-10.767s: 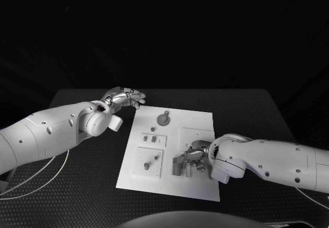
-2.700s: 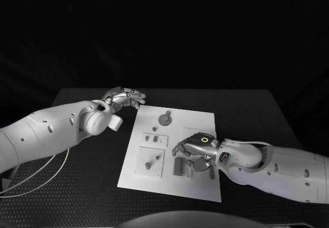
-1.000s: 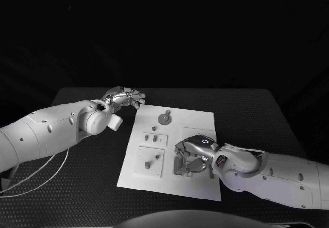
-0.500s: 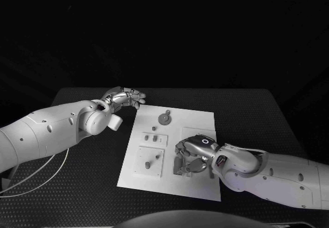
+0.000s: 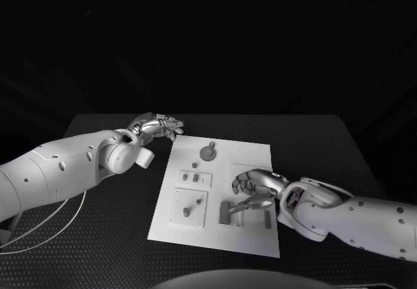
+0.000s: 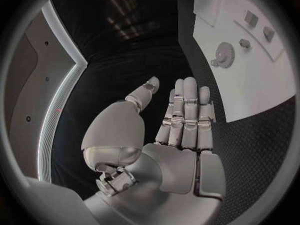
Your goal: Assemble the parts on the task board
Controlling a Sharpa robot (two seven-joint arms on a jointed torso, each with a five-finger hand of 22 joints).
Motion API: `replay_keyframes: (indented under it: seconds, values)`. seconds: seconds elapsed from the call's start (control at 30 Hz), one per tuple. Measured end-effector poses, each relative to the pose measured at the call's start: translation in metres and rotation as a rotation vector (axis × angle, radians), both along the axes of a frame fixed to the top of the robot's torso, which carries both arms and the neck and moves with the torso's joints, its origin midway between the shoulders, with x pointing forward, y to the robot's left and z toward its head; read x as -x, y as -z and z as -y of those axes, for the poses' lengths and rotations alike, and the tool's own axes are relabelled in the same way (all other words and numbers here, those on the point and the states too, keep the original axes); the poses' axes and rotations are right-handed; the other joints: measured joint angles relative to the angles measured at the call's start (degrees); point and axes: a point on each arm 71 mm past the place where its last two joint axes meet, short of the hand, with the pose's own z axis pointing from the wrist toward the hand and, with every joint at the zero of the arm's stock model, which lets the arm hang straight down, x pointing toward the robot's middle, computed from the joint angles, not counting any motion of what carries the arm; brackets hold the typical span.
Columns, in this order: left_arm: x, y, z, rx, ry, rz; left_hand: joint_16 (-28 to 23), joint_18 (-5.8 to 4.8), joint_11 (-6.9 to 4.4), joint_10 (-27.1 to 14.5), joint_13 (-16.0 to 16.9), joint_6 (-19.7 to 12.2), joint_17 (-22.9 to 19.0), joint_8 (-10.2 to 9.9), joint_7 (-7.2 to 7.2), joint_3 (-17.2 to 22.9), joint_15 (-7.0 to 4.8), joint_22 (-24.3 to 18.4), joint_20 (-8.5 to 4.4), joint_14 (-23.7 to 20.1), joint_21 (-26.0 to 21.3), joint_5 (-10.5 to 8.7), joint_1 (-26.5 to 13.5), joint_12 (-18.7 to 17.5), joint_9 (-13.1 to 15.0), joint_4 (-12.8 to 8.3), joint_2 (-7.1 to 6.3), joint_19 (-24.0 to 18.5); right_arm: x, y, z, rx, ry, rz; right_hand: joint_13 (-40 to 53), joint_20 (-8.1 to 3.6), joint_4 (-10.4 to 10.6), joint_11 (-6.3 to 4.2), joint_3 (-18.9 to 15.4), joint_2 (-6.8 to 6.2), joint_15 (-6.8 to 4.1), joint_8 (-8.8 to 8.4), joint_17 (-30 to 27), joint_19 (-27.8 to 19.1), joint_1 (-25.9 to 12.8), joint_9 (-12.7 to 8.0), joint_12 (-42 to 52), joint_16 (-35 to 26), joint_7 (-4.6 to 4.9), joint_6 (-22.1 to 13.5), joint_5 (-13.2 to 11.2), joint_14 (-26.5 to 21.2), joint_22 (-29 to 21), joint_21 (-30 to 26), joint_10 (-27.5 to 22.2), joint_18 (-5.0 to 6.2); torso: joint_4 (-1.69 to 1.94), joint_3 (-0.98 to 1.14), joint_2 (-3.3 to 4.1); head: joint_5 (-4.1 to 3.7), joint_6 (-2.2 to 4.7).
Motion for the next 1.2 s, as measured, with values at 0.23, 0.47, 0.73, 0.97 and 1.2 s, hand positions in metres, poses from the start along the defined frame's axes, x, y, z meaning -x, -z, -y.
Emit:
replay_keyframes:
  seconds: [0.23,0.47,0.73,0.97,1.2]
  values:
    - [0.000,0.000,0.001,0.001,0.006,-0.002,0.00,0.00,0.06,-0.06,-0.06,0.00,0.00,0.00,0.00,0.00,0.00,-0.01,0.00,0.00,-0.23,0.00,0.00,0.00,0.00,0.00,0.00,0.00,-0.019,-0.004,0.050,-0.041,0.144,-0.272,-0.28,0.08,0.69,0.23,1.28,3.10,0.22,-6.07,0.13,-0.09,-2.33,-5.07,0.15,0.56,0.69,-0.14,0.00,-0.18,0.00,0.01,-0.17,-0.21,-0.07,-0.03,-0.04,-0.65,0.36]
    - [0.000,0.000,0.004,0.004,0.015,-0.004,0.00,0.00,0.16,-0.16,-0.06,-0.01,-0.01,0.00,0.00,0.00,0.00,-0.01,0.00,0.00,-0.23,0.00,0.00,0.00,-0.01,0.00,0.00,0.00,-0.014,-0.004,0.079,-0.058,0.182,-0.439,-2.27,-0.52,-0.26,0.34,8.65,12.75,0.39,-16.36,-1.55,3.25,3.71,-23.13,-0.46,-0.95,0.47,6.63,2.03,4.61,-1.16,0.44,4.93,-1.14,-0.18,0.01,-0.13,-1.32,1.32]
    - [0.001,0.002,0.003,0.000,0.015,-0.008,0.00,0.00,0.15,-0.15,-0.06,-0.01,0.04,0.00,0.00,0.00,0.00,-0.02,-0.14,0.00,-0.23,0.00,0.00,0.00,0.00,0.00,0.00,-0.14,-0.016,-0.019,0.100,-0.006,0.207,-0.427,-2.03,-1.47,2.95,-1.21,14.70,10.67,-1.29,-17.03,-1.53,6.86,2.39,-28.76,-0.71,-1.37,-0.74,13.04,0.27,9.04,-1.45,2.19,9.34,-1.48,-0.29,0.16,-0.11,-2.61,1.74]
    - [0.003,0.005,0.001,-0.005,0.015,-0.012,0.00,0.00,0.15,-0.15,-0.06,-0.01,0.04,0.00,-0.01,0.00,0.00,-0.02,-0.02,0.00,-0.22,0.00,0.00,0.00,0.04,0.00,0.00,-0.42,-0.003,-0.022,0.095,0.071,0.178,-0.402,4.69,-2.17,4.69,-2.25,16.33,8.99,-2.46,-16.78,-0.60,9.98,-0.74,-29.92,1.34,-1.38,-1.74,16.53,0.57,13.57,-1.39,3.92,17.96,-1.48,-0.45,0.25,-0.16,-3.05,1.47]
    - [0.005,0.006,0.003,-0.004,0.022,-0.016,0.00,0.00,0.14,-0.15,-0.05,-0.03,0.03,0.00,-0.02,0.00,0.00,-0.03,-0.02,0.00,-0.22,0.00,0.00,0.00,0.03,0.00,0.00,-0.42,0.004,-0.022,0.090,0.163,0.165,-0.388,9.33,-2.07,7.10,-2.20,18.21,8.45,-2.71,-16.43,1.14,10.51,-2.89,-29.97,2.06,-1.67,-2.13,17.29,0.27,15.72,-1.82,4.26,22.24,-1.46,-0.51,0.25,-0.22,-3.50,1.07]
